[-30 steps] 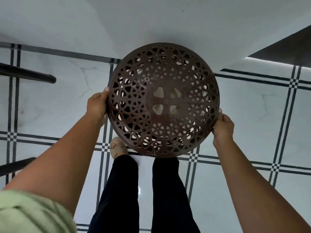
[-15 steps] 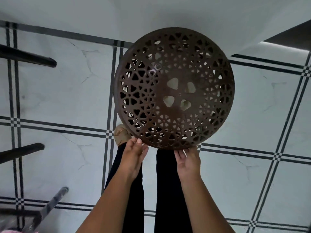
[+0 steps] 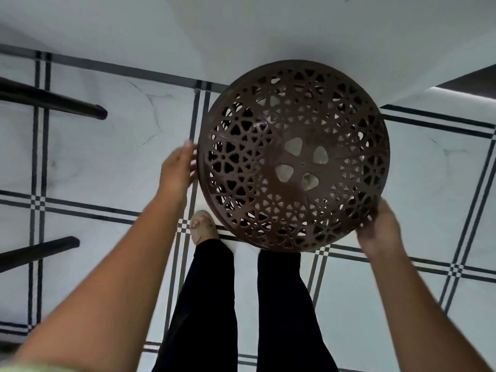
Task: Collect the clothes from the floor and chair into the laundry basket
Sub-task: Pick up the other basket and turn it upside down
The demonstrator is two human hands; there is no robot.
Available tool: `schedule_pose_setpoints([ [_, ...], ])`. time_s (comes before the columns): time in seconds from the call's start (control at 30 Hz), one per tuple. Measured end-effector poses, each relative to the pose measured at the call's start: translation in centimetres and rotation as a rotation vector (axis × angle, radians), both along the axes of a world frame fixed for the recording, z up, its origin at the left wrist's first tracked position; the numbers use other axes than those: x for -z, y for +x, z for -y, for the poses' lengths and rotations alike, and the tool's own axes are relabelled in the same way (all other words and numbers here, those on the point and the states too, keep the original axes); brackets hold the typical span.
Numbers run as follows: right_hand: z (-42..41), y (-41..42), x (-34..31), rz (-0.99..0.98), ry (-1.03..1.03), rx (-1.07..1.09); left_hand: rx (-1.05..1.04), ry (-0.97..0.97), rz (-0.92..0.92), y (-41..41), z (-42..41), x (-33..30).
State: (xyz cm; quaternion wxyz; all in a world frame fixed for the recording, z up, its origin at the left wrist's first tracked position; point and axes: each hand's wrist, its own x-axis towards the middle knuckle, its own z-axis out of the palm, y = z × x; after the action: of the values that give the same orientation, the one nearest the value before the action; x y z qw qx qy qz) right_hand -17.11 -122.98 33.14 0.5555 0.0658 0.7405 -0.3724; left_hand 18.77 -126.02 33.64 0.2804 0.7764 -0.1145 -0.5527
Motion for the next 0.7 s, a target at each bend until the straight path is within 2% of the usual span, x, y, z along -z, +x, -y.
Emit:
schedule_pose_setpoints([
  [0.13, 8.7, -1.0, 0.0, -0.153, -0.006, -0.294, 0.258, -0.002, 0.098, 0.2, 7.2, 0.3],
  [0.27, 14.9, -0.9, 0.2, -0.210, 0.031, -0.518, 0.334, -0.055, 0.187, -1.1, 11.0, 1.0],
  [0.4, 15.6, -1.8, 0.1, -0.128, 0.081, -0.602, 0.333, -0.002, 0.181, -1.6, 11.4, 1.3],
  [0.63, 15.8, -4.7, -0.7, 0.005, 0.269, -0.892, 0.648, 0.170, 0.205, -2.2, 14.2, 0.4],
  [0.7, 17.0, -3.7, -1.0, -0.032, 0.223, -0.984, 0.700, 0.156, 0.229, -2.9, 15.5, -0.2],
])
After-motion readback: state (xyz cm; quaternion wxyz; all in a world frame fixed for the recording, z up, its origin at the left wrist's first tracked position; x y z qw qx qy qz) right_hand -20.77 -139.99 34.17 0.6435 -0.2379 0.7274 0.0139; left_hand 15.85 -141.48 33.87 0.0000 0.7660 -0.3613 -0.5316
